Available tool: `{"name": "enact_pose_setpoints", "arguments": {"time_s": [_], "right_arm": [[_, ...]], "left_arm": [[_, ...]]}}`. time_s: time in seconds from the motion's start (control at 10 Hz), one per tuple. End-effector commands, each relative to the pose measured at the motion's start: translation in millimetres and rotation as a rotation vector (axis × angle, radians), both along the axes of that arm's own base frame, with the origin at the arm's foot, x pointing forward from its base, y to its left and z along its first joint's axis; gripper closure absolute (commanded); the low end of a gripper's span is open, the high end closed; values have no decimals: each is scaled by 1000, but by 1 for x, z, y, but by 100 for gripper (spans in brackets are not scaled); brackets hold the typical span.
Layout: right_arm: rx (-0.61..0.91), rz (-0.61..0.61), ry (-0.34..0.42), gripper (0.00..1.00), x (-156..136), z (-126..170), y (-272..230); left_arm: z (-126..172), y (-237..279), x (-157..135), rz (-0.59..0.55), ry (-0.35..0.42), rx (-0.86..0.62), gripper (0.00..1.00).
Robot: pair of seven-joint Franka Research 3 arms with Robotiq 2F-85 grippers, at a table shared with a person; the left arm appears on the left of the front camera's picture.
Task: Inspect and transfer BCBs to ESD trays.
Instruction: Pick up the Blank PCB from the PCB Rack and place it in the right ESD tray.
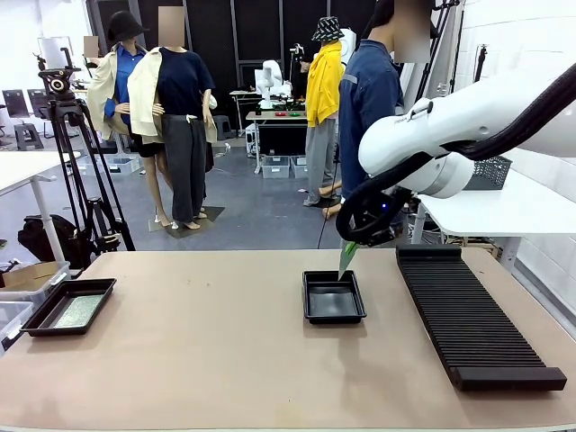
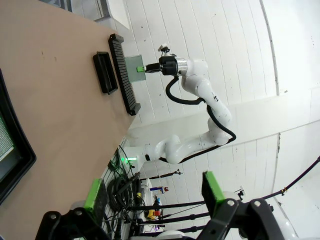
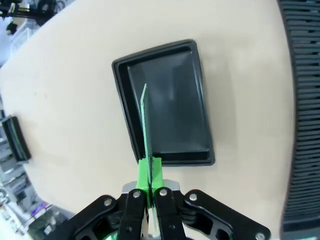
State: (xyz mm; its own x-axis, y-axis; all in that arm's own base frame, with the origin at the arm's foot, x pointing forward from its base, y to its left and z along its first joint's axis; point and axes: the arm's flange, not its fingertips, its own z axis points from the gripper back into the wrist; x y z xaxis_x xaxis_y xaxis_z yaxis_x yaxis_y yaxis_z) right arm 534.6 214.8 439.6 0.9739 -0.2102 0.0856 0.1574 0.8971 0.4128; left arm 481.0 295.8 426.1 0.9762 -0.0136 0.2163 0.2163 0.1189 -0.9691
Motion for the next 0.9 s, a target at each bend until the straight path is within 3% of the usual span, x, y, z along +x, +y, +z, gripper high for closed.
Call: {"name": "enact_pose_setpoints", "arguments": {"time_s": [0.0,0.5,0.8], "right_arm": [[67,53,47,100,5,-10,4],[108,75,75,100,15,-48,15],[88,85,13,100,16,-73,27]], "left_arm": [[2,0,-1,2,4,9,0],[2,0,-1,2,4,9,0],[2,0,-1,2,4,9,0]]}}
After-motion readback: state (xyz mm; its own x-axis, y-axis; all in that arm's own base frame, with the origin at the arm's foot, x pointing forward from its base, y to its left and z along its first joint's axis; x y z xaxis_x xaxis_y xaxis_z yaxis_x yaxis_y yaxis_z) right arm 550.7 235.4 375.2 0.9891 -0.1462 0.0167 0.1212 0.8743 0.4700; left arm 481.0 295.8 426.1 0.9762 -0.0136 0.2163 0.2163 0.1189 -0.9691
